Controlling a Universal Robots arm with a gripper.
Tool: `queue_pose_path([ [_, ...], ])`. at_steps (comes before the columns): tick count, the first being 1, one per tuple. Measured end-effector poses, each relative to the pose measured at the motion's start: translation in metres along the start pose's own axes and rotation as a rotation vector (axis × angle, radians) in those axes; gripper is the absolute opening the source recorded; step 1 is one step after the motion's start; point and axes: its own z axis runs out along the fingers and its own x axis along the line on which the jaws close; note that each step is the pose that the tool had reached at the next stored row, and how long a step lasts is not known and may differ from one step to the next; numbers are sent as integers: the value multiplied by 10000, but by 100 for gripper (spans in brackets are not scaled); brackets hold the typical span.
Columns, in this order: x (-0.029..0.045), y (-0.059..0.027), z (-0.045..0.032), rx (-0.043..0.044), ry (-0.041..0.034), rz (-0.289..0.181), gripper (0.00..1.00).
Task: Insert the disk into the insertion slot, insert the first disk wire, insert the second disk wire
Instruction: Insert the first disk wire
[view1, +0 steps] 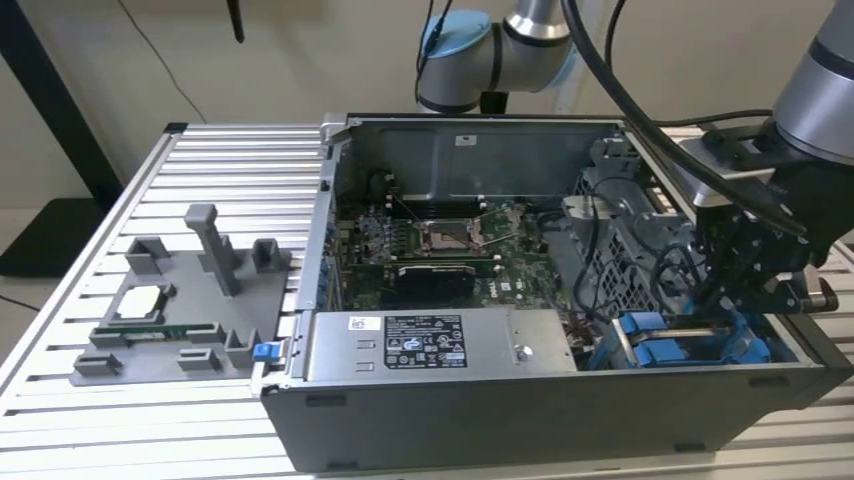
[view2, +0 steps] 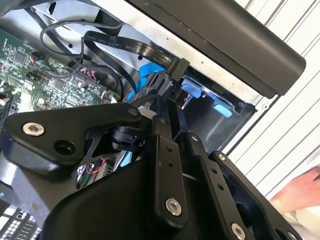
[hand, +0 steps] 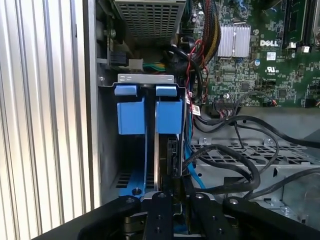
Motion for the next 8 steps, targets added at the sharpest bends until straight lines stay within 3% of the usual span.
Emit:
queue_pose_path([
  [8,3,1,82,1,-24,-2,0],
])
